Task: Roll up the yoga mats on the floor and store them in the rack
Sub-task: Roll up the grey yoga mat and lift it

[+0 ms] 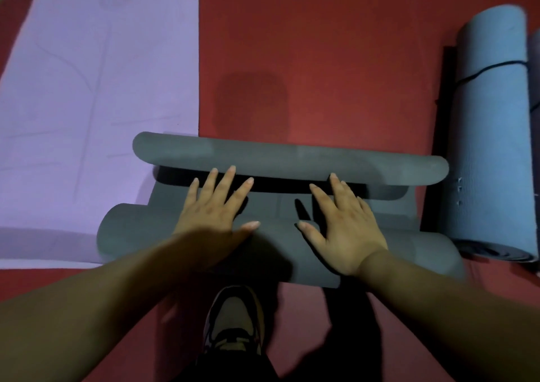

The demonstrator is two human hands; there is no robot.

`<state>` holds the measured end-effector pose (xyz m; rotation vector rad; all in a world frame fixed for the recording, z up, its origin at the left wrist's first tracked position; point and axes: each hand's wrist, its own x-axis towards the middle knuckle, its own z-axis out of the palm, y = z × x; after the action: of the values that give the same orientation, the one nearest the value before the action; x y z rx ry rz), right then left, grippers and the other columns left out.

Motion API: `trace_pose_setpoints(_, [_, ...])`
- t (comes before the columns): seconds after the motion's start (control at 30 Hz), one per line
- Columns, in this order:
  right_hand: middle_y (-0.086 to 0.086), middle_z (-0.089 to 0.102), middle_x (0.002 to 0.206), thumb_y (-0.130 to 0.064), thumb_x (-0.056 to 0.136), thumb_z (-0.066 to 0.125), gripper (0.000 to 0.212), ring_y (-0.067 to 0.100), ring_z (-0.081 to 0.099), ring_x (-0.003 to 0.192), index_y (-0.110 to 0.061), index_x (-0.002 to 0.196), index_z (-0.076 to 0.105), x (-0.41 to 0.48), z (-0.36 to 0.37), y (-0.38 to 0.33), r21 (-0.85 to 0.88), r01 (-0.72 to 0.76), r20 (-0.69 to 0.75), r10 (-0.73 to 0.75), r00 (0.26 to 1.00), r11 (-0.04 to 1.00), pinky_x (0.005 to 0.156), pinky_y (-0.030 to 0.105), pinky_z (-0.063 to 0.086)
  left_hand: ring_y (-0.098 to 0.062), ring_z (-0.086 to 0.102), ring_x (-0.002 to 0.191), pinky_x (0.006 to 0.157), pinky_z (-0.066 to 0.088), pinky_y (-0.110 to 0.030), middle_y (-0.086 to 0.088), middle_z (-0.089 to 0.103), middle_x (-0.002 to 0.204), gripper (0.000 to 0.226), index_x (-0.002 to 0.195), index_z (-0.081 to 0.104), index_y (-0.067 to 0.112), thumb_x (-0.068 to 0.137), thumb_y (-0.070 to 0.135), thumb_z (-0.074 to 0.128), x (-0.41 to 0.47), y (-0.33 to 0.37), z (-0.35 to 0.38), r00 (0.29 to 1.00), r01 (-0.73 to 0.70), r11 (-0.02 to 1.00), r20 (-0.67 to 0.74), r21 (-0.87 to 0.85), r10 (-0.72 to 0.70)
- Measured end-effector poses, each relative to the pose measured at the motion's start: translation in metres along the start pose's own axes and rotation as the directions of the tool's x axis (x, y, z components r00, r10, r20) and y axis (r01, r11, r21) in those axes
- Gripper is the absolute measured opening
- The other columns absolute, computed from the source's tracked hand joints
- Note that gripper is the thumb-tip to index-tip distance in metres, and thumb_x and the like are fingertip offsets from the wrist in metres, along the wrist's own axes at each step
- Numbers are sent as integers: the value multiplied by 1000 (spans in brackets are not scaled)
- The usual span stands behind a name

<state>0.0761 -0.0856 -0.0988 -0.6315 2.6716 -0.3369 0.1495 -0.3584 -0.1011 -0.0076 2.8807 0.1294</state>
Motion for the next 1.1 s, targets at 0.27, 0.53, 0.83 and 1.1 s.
trace_pose_setpoints(0.27, [2, -12, 171, -73, 95, 30, 80, 21, -8, 158, -38, 162, 7, 18, -9, 4, 23, -6, -17, 7, 1000, 1000, 128, 46, 8, -29, -1, 158, 124, 6, -59, 0, -4, 172, 85, 159, -7, 46, 87, 88, 9, -1, -5, 0, 995, -101, 995, 1, 14, 101])
trace_pose_setpoints(0.53, [-1, -16, 171, -80, 93, 20, 83, 20, -14, 157, -39, 162, 0, 10, -11, 2, -54, -6, 8, 6, 1000, 999, 128, 45, 1, -25, -9, 157, 125, -8, -53, -1, -4, 172, 86, 158, -11, 47, 85, 84, 15, 28, -8, -13, 989, -29, 999, 143, 14, 27])
trace_pose_setpoints(0.83, [0, -10, 172, -79, 92, 27, 85, 20, -10, 158, -38, 162, 3, 44, -20, 9, -8, -14, 6, 14, 1000, 1000, 128, 45, 5, -43, 30, 149, 116, 24, -66, -13, 30, 165, 85, 160, 32, 31, 91, 82, 33, -8, -1, 6, 988, -141, 986, -45, 84, 145])
trace_pose_setpoints(1.1, [-1, -9, 172, -80, 94, 17, 82, 19, -9, 158, -39, 162, -4, 36, -22, 15, -65, 22, 6, -21, 1000, 998, 128, 45, 3, -29, -37, 149, 121, -19, -55, -3, -34, 164, 92, 149, -32, 50, 83, 92, 18, 29, -9, -13, 997, -83, 993, 13, 88, 82])
